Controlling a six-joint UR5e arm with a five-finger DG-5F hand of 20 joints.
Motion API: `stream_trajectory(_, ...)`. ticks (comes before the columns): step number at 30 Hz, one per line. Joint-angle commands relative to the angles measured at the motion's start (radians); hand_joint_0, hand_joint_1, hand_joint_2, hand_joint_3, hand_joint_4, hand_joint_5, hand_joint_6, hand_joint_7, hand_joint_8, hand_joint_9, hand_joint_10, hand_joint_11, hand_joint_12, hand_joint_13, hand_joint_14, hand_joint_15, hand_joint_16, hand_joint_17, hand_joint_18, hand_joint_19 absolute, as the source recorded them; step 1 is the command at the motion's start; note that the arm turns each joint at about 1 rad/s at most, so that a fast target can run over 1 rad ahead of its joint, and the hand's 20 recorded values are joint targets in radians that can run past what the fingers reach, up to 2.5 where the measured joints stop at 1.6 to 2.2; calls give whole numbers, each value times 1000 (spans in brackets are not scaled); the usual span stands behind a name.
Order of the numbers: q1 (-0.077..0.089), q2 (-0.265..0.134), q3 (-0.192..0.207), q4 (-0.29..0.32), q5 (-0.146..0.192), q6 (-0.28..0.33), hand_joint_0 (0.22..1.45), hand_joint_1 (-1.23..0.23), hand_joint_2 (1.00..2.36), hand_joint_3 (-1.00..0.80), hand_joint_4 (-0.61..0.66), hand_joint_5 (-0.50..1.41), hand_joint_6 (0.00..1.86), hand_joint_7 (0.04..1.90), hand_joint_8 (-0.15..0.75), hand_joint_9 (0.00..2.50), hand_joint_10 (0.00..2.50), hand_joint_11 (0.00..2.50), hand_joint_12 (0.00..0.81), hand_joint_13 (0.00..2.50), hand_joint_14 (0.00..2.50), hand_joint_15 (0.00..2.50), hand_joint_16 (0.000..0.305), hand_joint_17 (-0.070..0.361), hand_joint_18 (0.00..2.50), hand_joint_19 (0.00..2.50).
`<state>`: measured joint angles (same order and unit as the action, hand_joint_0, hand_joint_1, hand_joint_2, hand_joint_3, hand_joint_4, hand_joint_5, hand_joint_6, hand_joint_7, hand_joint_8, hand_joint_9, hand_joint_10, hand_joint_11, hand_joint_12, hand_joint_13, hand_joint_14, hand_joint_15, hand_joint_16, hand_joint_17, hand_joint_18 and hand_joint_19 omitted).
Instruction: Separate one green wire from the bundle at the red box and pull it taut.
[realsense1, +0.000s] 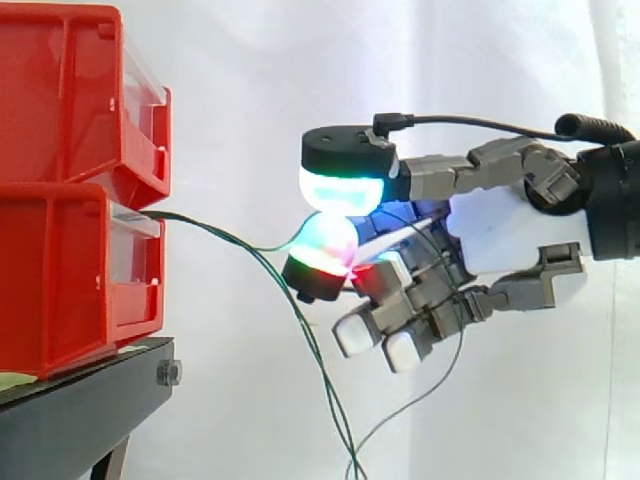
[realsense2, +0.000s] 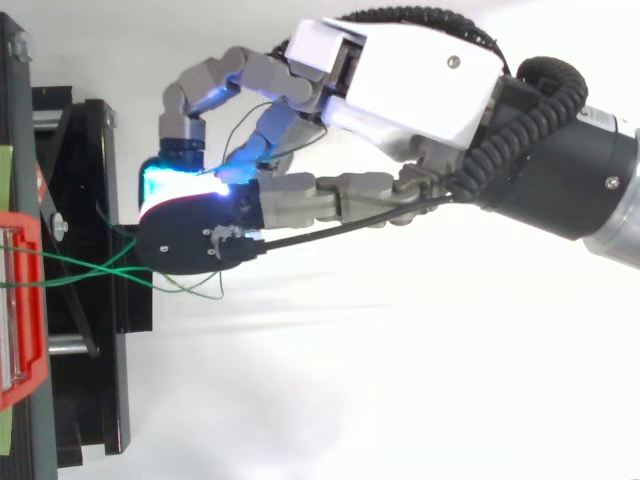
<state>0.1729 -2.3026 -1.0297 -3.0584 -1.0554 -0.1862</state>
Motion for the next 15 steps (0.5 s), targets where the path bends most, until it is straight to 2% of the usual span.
stream_trajectory(1, -4, -1, -1, 50, 0, -90, 590, -657, 1017, -231, 84, -178, 897, 1081, 273, 1210, 21, 1169, 360, 1038, 20, 565, 51, 114, 930, 625)
stream_trajectory(5, -3, 0, 0, 49, 0, -84, 596, -683, 1016, -213, 101, -178, 906, 1053, 282, 1213, 19, 1186, 368, 1044, 21, 567, 53, 119, 952, 617)
stream_trajectory(7, -4, 0, 0, 49, 0, -84, 577, -655, 1015, -277, 102, -180, 905, 1044, 270, 1204, 21, 1187, 360, 1033, 21, 578, 51, 114, 930, 641)
stream_trajectory(8, -3, 0, 0, 49, 0, -84, 544, -576, 1006, -418, 105, -179, 906, 1027, 279, 1213, 19, 1156, 365, 1041, 22, 568, 52, 117, 940, 632)
stream_trajectory(9, -4, 0, -1, 47, 0, -84, 541, -513, 1003, -457, 103, -176, 902, 1027, 279, 1224, 19, 1154, 368, 1043, 22, 570, 52, 117, 942, 633)
stream_trajectory(12, -4, 0, -1, 47, 2, -84, 588, -390, 1008, -402, 88, -165, 887, 1076, 273, 1253, 20, 1145, 361, 1046, 20, 569, 50, 112, 927, 652)
stream_trajectory(15, -3, 0, -1, 47, 2, -84, 598, -408, 1012, -341, 80, -163, 884, 1067, 272, 1259, 20, 1162, 364, 1061, 22, 576, 50, 112, 938, 652)
